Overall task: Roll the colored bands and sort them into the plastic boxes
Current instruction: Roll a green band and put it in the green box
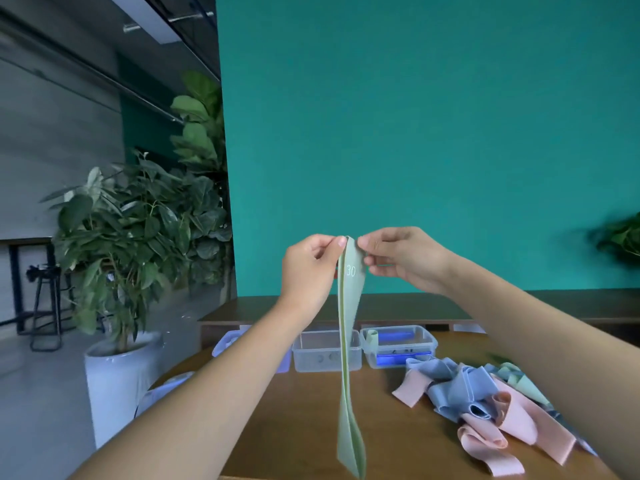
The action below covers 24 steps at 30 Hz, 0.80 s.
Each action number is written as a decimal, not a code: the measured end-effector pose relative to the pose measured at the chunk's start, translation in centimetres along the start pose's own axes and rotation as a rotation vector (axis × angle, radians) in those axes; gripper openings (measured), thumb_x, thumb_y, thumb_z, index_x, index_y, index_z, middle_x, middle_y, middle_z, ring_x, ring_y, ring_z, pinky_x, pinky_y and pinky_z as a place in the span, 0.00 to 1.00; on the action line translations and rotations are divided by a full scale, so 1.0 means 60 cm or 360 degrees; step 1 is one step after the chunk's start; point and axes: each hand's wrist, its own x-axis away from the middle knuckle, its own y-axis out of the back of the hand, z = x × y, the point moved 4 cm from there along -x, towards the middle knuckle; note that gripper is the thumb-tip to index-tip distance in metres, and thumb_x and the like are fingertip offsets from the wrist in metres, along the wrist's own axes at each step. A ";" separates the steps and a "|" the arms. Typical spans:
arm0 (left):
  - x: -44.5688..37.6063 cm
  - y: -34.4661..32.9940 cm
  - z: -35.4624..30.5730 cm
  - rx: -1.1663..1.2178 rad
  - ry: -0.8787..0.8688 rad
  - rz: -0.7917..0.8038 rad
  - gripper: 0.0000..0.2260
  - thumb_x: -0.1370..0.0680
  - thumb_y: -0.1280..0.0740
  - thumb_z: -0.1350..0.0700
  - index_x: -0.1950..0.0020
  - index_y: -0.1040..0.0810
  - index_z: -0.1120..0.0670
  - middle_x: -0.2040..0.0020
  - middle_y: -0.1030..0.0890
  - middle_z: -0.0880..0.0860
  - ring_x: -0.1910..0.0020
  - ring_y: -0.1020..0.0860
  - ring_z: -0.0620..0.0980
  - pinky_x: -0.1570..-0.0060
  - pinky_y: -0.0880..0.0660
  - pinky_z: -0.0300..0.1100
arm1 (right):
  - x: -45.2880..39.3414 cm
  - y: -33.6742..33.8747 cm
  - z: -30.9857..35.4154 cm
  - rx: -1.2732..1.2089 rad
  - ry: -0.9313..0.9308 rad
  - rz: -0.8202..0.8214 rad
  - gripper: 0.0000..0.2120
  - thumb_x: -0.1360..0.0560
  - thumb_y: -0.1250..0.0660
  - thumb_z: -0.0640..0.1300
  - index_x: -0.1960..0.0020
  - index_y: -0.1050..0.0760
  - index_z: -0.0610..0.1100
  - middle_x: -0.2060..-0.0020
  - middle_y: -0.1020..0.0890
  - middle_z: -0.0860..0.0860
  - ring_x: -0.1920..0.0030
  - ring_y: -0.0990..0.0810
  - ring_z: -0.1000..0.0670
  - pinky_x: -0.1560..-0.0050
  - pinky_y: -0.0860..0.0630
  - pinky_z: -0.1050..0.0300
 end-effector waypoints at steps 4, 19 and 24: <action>0.016 0.019 0.049 0.0068 0.0158 -0.0001 0.07 0.19 0.31 0.55 0.51 0.16 0.57 0.56 0.13 0.51 0.53 0.15 0.50 0.47 0.20 0.46 | -0.007 -0.011 -0.047 0.0244 -0.0101 0.0020 0.07 0.26 0.25 0.45 0.52 0.19 0.43 0.55 0.18 0.47 0.54 0.22 0.50 0.57 0.24 0.59; 0.096 0.007 0.381 -0.0214 0.0579 0.0162 0.03 0.22 0.29 0.59 0.51 0.15 0.53 0.56 0.14 0.48 0.58 0.16 0.45 0.55 0.16 0.48 | -0.058 -0.026 -0.399 0.0293 -0.0396 -0.0080 0.12 0.27 0.23 0.42 0.48 0.19 0.37 0.60 0.17 0.44 0.63 0.20 0.52 0.63 0.23 0.61; 0.082 -0.002 0.483 -0.0286 0.0670 0.0176 0.05 0.21 0.29 0.59 0.51 0.16 0.48 0.54 0.14 0.46 0.57 0.17 0.44 0.54 0.16 0.48 | -0.093 -0.009 -0.497 0.0236 -0.0427 -0.0195 0.07 0.25 0.25 0.39 0.47 0.19 0.41 0.57 0.14 0.47 0.55 0.16 0.51 0.58 0.23 0.59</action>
